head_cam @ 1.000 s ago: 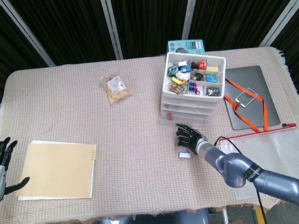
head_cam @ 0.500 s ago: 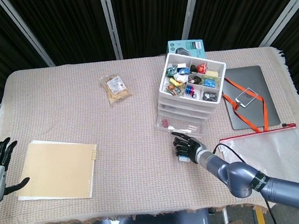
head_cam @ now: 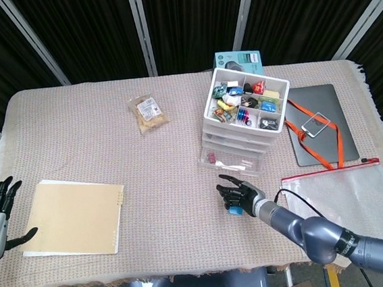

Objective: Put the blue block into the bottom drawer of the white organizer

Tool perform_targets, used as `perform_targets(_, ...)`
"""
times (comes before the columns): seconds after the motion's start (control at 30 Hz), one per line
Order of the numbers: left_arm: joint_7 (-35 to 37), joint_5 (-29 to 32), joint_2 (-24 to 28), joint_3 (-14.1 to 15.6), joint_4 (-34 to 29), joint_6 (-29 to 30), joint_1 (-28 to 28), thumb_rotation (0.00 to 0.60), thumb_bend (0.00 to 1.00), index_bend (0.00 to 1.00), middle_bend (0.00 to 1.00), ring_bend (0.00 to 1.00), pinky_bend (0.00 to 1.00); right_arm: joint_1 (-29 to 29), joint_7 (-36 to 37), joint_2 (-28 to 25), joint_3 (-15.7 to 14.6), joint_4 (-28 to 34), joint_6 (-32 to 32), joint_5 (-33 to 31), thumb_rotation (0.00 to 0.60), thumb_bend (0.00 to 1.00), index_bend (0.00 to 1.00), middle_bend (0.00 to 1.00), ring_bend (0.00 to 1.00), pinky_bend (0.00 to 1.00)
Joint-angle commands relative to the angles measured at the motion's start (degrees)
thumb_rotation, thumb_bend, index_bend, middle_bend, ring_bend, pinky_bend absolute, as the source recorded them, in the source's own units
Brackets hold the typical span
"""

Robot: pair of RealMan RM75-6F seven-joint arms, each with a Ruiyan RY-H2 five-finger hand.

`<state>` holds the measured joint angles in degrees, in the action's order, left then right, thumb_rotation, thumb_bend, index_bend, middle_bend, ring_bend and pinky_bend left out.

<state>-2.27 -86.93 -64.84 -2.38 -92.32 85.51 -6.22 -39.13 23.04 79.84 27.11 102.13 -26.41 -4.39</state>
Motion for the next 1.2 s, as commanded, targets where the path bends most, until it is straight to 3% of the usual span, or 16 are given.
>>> perform_targets(0.03,0.0,-0.4,-0.1,0.0,0.2,0.4,0.1,0.600,0.14,0.07,0.00,0.00,0.00,2.6,-0.6,-3.0,-0.1,5.4,-1.0,6.5,0.600,0.26,0.12,0.69,0.73,0.71)
perform_targets(0.23,0.0,-0.9,-0.3,0.1,0.6,0.8,0.2,0.600,0.14,0.07,0.00,0.00,0.00,4.2,-7.1,-8.1,-4.2,12.0,-6.0,17.7,0.600,0.16,0.16,0.71,0.74,0.71)
perform_targets(0.4,0.2,-1.3,-0.2,0.2,0.6,1.0,0.2,0.600,0.14,0.07,0.00,0.00,0.00,3.3,-19.6,-10.0,-12.7,14.9,-16.2,27.8,0.600,0.06,0.15,0.71,0.75,0.71)
perform_targets(0.57,0.2,-1.6,-0.3,0.2,0.6,1.3,0.2,0.600,0.14,0.07,0.00,0.00,0.00,2.9,-32.6,-5.8,-20.4,14.7,-30.2,35.9,0.600,0.03,0.14,0.67,0.73,0.71)
perform_targets(0.77,0.0,-1.5,-0.5,0.1,0.7,1.4,0.3,0.600,0.14,0.08,0.00,0.00,0.00,3.4,-49.8,3.4,-26.9,8.5,-48.4,46.3,0.600,0.03,0.19,0.73,0.76,0.71)
perform_targets(0.93,-0.1,-1.6,-0.6,0.1,0.9,1.4,0.3,0.600,0.14,0.08,0.00,0.00,0.00,5.1,-56.2,9.1,-28.0,5.2,-55.4,49.5,0.600,0.03,0.26,0.76,0.79,0.71)
perform_targets(1.2,-0.2,-1.3,-0.6,0.0,0.8,1.3,0.2,0.600,0.14,0.08,0.00,0.00,0.00,6.6,-59.3,13.4,-28.0,4.1,-55.9,50.5,0.600,0.03,0.31,0.76,0.79,0.71)
